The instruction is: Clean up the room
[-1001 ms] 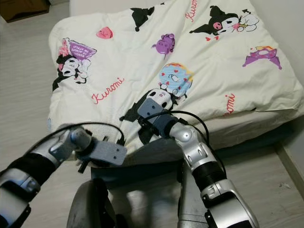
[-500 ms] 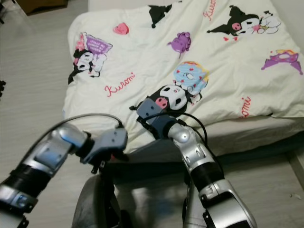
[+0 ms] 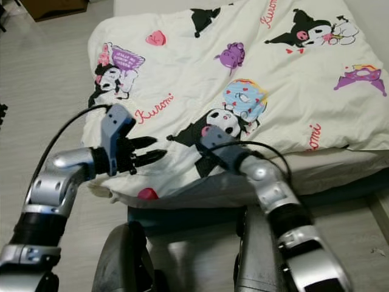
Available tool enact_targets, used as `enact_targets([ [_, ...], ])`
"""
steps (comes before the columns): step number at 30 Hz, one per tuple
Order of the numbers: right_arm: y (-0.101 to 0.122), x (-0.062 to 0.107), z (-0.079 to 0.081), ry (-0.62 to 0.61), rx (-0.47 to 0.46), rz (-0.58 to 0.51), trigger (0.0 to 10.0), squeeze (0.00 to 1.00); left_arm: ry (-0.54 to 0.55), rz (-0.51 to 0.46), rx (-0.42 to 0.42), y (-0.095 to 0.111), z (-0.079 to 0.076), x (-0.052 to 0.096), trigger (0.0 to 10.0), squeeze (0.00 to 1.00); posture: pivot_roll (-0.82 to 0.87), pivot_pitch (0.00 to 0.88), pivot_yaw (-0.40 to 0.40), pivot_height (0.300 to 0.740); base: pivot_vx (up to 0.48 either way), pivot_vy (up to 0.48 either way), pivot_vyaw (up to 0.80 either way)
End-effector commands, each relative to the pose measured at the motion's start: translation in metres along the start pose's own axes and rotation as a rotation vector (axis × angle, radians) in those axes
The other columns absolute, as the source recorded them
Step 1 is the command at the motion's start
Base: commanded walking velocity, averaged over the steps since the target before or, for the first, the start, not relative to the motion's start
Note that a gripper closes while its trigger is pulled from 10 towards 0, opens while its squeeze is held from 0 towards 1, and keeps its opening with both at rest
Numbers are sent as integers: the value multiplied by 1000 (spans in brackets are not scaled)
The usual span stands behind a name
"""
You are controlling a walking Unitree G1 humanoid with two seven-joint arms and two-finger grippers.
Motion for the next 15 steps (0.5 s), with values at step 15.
enact_targets([
  [15, -65, 51, -58, 14, 259, 199, 10000, 0, 195, -109, 140, -3, -46, 2, 10000, 0, 0, 376, 77, 506, 0, 0, 0],
])
Point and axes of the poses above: a point about 5 cm out from each wrist's last joint towards the gripper, its own x axis pointing back from the gripper into the wrist, its own y axis along the axis of the wrist's last joint, z = x × y, the point moved 3 cm from there along -x, pointing out of the wrist towards the gripper, and after that the axes turned 4 degrees about -x, right-handed, at the moved point
